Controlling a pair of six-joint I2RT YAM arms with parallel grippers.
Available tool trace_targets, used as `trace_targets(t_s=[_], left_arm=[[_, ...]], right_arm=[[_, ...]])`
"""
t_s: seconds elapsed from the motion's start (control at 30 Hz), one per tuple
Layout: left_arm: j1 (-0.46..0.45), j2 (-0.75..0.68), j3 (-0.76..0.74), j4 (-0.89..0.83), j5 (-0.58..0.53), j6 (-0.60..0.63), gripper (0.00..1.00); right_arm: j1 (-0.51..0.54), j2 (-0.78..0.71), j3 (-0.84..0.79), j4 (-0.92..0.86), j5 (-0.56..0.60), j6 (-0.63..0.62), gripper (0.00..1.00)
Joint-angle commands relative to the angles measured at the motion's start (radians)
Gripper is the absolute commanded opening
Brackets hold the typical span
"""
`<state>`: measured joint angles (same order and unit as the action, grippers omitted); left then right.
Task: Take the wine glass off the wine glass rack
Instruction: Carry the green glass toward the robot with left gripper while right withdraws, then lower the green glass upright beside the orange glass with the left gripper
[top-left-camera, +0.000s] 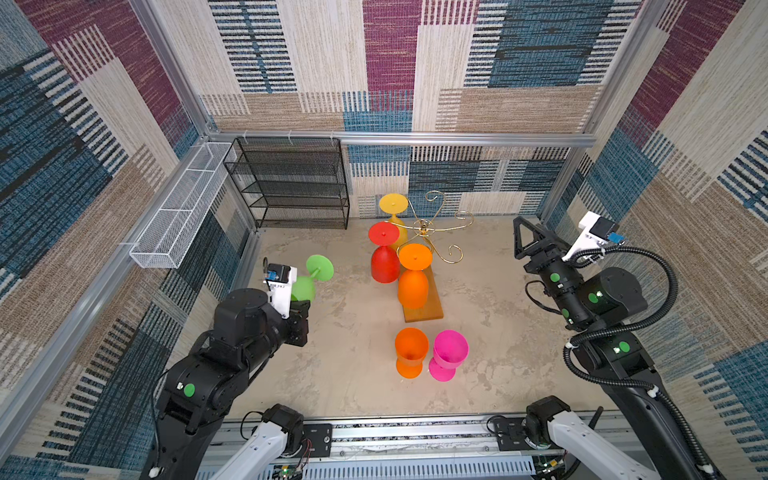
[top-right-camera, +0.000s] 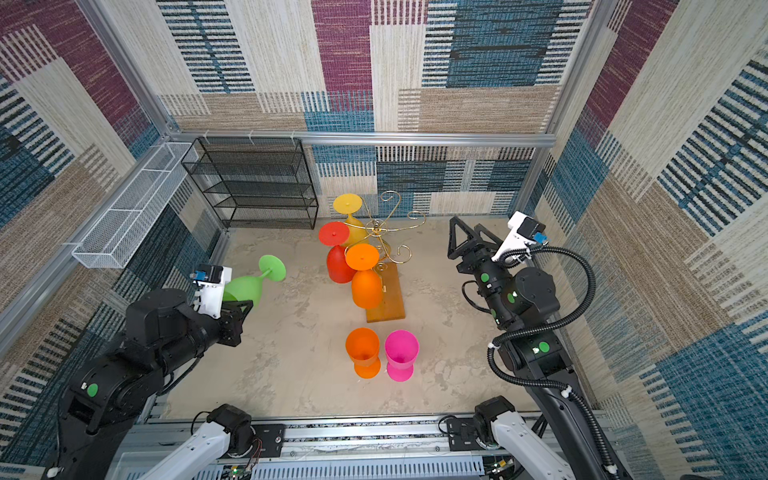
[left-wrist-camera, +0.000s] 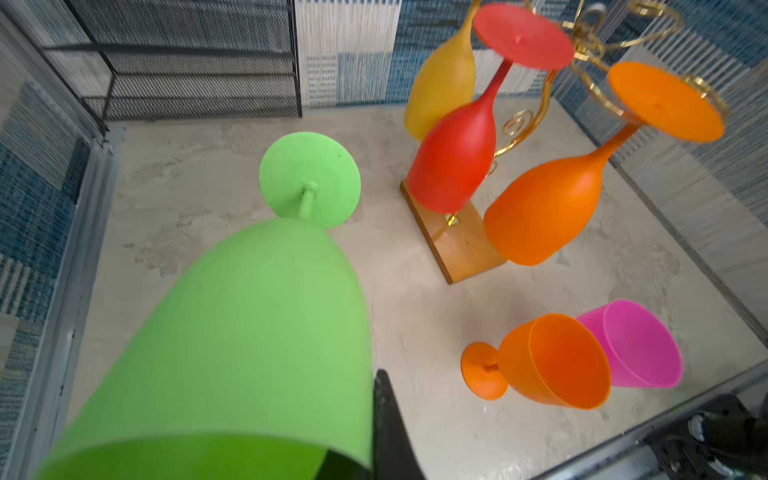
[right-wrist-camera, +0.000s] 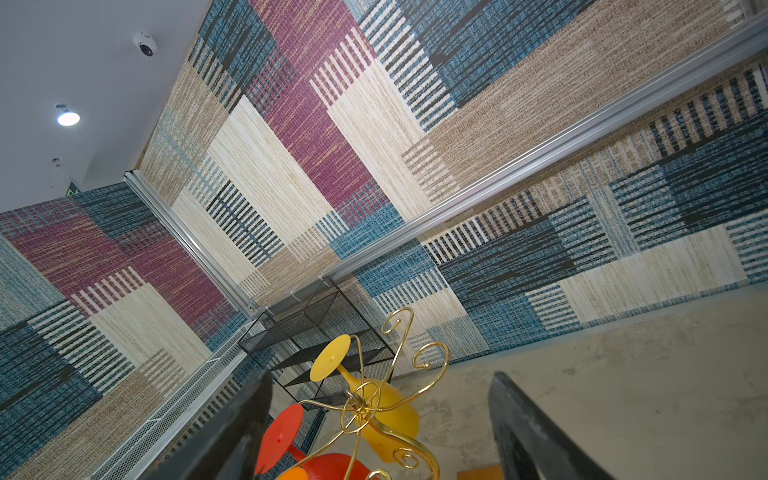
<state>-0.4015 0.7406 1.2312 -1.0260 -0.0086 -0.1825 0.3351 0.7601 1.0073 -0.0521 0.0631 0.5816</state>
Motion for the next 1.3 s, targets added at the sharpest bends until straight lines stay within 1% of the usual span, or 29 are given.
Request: trace_targets(t_s=[0.0,0.07,0.1,0.23,0.37,0.47,0.63,0.9,1.07,1.27], left_arm=[[-0.005,0.042,-0.024,-0.114,0.099,0.011,0.0],[-0.022,0.076,-0.039,-0.15,0.117,0.011,0.0],[-0.042,0.095,-0.043,-0.163,0.108,0.009,0.0],[-0.164,0.168,-0.026,-0.203,0.071,-0.007,0.0],[-0.309,0.262,-0.013,-0.23,0.018,-0.037,0.0],[-0.379,0.32,0.0,-0.243,-0.006,-0.052,0.0],[-0.442,0.407,0.002,-0.269,-0.02,-0.059,0.0],[-0.571,0.531,0.006,-0.276,-0.038,-0.08,0.0],[-0.612,0.585,0.025,-0.287,-0.039,-0.086,0.0],[-0.63,0.624,0.035,-0.287,-0.037,-0.081,0.0]], right_arm=[[0.001,0.01,0.011,-0.01,0.008,-0.008,0.83],[0.001,0.022,0.016,-0.014,0.002,-0.008,0.83],[0.001,0.029,0.019,-0.015,-0.003,-0.008,0.83],[0.001,0.056,0.028,-0.018,-0.023,-0.005,0.83],[0.001,0.079,0.041,-0.023,-0.044,-0.004,0.83],[0.001,0.085,0.044,-0.028,-0.048,-0.006,0.83],[0.001,0.082,0.031,-0.029,-0.047,-0.008,0.83],[0.001,0.085,0.036,-0.03,-0.062,-0.016,0.83],[0.001,0.082,0.03,-0.033,-0.063,-0.017,0.83],[0.001,0.074,0.028,-0.031,-0.075,-0.019,0.83]])
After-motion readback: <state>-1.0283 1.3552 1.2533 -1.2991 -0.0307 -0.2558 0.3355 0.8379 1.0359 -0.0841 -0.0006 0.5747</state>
